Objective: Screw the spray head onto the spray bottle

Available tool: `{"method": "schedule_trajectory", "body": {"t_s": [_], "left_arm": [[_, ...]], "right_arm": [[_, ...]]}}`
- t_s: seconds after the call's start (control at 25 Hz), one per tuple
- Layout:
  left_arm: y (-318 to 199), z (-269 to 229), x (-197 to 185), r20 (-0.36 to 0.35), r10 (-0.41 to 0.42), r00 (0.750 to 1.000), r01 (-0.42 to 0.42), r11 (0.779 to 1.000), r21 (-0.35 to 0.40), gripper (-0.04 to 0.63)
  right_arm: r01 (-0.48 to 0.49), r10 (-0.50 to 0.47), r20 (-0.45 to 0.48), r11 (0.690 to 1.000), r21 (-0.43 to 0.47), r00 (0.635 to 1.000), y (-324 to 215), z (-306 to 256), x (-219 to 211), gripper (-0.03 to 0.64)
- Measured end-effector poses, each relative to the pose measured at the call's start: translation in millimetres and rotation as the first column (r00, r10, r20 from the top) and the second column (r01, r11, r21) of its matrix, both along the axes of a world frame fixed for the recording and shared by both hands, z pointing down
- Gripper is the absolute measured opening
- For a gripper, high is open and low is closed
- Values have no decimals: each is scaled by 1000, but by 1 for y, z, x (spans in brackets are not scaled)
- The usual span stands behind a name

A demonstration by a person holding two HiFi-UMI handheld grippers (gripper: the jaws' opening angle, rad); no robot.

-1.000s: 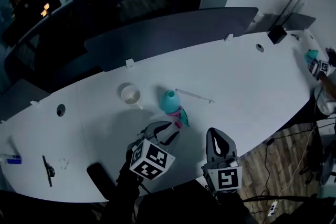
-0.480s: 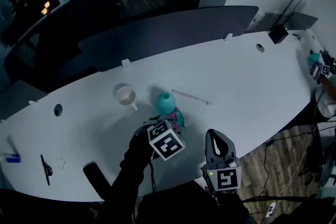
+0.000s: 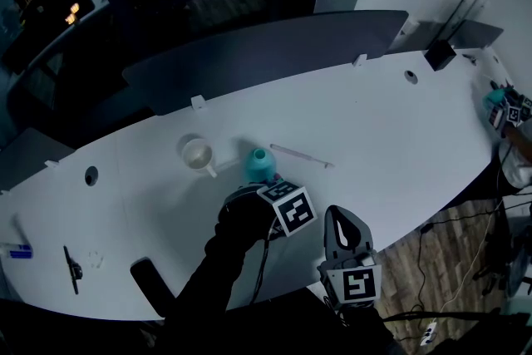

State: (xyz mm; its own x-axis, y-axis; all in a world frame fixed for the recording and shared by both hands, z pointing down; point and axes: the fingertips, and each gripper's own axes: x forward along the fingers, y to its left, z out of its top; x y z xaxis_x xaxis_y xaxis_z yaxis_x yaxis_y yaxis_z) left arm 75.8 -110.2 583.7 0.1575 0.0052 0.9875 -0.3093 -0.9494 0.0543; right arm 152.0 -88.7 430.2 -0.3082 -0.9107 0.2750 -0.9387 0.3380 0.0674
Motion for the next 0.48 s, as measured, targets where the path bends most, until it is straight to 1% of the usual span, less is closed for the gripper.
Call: {"method": "schedule_trajectory", "body": {"t_s": [0.04,0.08,0.12,0.24,0.36,0.4,0.48], "left_arm": [[-2,3,-1,19,3,1000,-3,1000,3,186],[-3,6,-1,23,1,1000,-1,1000,2,157],[-3,9,0,22,3,1000,-2,1000,-3,147],[-2,12,3,11,25,1000,-25,1000,-6,146],[0,13,1,-3,30,1000,-30,999,-13,143],[1,14,0,-14,27,1000,-27,1000,-13,141],[5,13,-2,-60,13,998,-14,1000,-8,140]], "right_arm": [[0,0,0,1000,1,1000,0,0,0,6],[0,0,1,1000,2,1000,1,-1,0,6],[-3,3,1,1000,1,1000,1,0,1,6],[-15,15,1,1000,-3,1000,1,1,6,6],[-15,15,-2,1000,-2,1000,0,2,8,6],[-14,14,-2,1000,-1,1000,0,2,8,6],[-12,12,1,1000,0,1000,0,1,7,6]]}}
